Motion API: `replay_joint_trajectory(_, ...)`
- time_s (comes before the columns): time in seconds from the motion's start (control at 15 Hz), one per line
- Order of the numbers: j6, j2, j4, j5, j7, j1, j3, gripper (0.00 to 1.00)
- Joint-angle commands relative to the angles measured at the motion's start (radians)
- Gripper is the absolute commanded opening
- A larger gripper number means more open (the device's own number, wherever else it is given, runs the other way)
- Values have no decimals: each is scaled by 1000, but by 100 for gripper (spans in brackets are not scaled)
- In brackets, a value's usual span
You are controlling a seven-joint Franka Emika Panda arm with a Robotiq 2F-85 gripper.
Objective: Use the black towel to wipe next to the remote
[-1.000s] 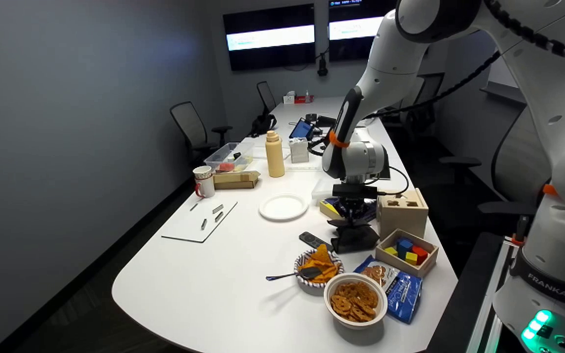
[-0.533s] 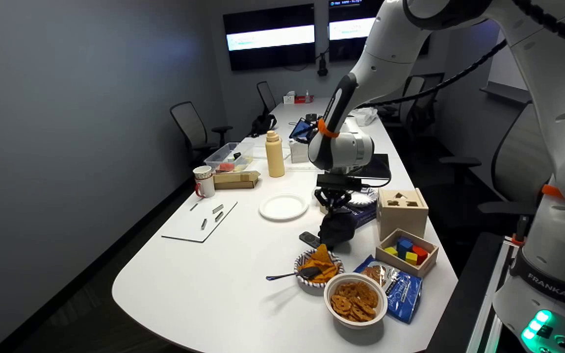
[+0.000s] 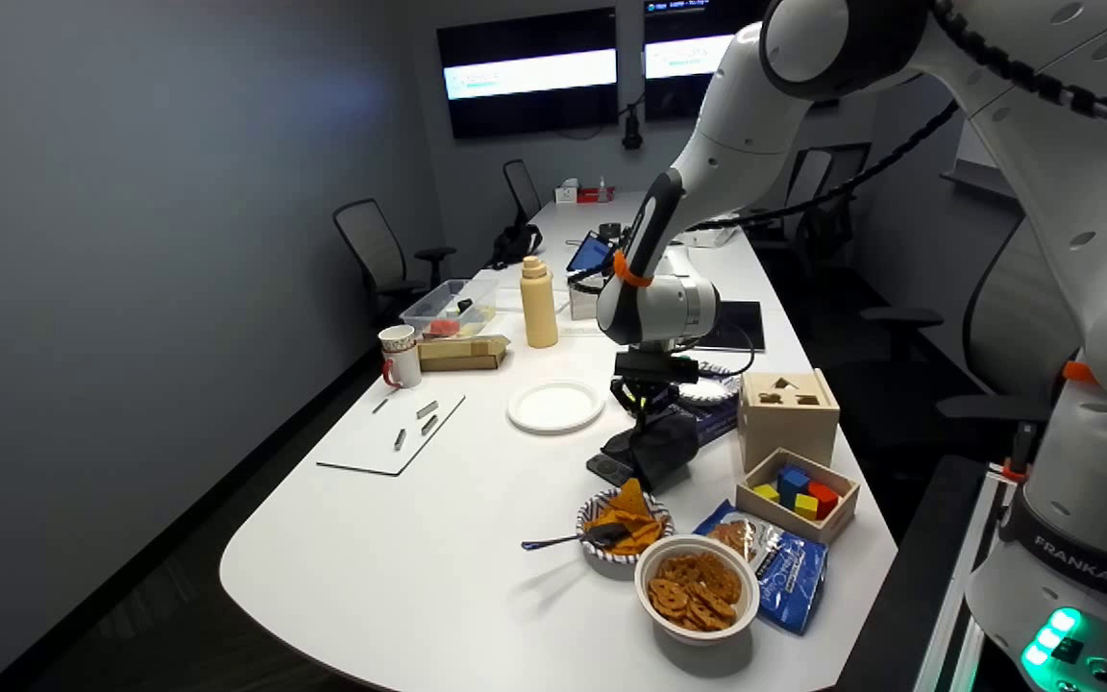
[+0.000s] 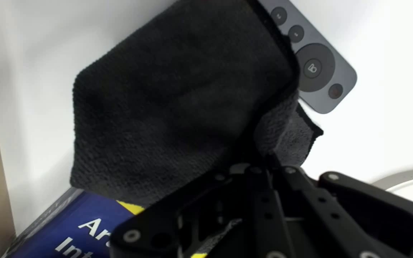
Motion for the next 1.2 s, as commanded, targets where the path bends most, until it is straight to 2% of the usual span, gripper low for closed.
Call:
replay_joint_trajectory(0.0,-21,53,85,33,-73,-76,73,1)
replay_joint_trajectory(0.13,-29,72,120,34,-94,-98,99,1)
replay_joint_trajectory(0.47,-90,108,191,9,-113,-89,108,1)
replay_joint_trajectory(0.8,-213,82,158,-8,-62,-54,55,1)
replay_joint_trajectory(1.13,-249,30,83,-27,32,2,-31,1)
